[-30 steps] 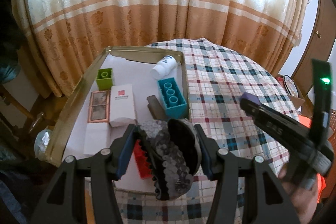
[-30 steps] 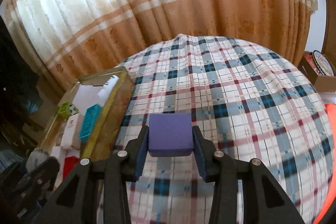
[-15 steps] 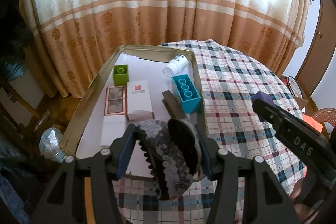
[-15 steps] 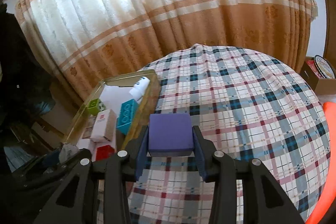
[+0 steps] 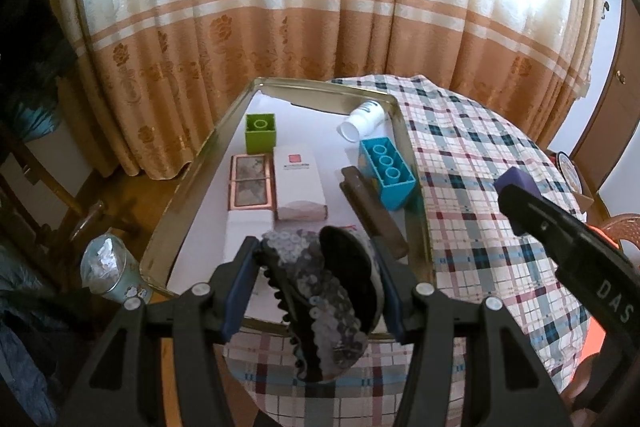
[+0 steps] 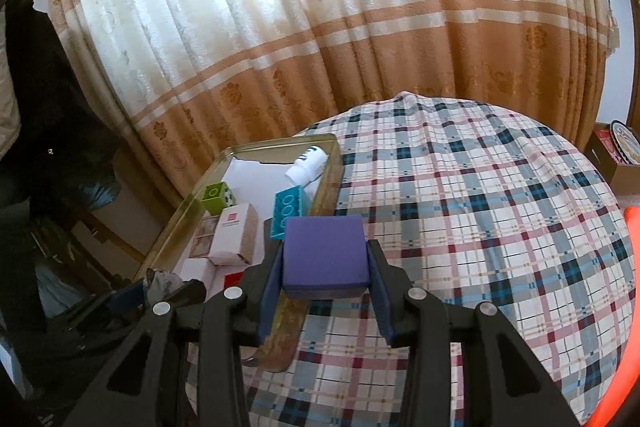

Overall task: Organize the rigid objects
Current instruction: 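Carry the black clip and purple cube over the tray with both grippers, then lower the clip and cube into the tray and open both grippers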

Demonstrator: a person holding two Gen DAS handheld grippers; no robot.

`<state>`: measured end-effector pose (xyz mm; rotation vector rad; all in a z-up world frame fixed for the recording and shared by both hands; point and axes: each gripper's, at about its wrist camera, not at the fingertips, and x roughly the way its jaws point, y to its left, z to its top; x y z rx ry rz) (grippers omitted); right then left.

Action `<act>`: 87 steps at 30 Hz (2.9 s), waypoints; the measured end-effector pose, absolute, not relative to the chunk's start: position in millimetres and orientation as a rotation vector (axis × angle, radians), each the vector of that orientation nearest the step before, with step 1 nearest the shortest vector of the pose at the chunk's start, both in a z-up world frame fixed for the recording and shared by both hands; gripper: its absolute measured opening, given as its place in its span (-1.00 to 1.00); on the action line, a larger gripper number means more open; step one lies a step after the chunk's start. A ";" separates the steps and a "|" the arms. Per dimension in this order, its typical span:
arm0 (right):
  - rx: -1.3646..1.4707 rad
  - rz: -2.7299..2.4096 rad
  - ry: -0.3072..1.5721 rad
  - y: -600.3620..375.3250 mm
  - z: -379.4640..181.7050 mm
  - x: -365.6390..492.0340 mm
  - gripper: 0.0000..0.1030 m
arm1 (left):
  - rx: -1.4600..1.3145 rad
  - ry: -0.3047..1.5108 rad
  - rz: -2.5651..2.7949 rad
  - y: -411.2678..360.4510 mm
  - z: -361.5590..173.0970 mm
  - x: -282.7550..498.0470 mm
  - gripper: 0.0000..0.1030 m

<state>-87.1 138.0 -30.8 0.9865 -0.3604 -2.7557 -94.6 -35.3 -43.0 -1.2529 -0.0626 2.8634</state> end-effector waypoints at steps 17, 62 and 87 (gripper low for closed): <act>0.985 -2.696 -0.296 106.8 -33.0 -88.9 -0.16 | -1.299 -0.090 2.925 -66.0 -52.7 -103.9 0.06; 0.912 -2.749 -0.250 91.2 -9.1 -145.5 -0.16 | -1.174 0.034 3.007 -69.8 -22.9 -156.8 0.06; 0.991 -2.781 -0.232 87.8 -29.9 -212.6 -0.16 | -1.235 0.116 2.953 -50.8 -34.4 -229.6 0.06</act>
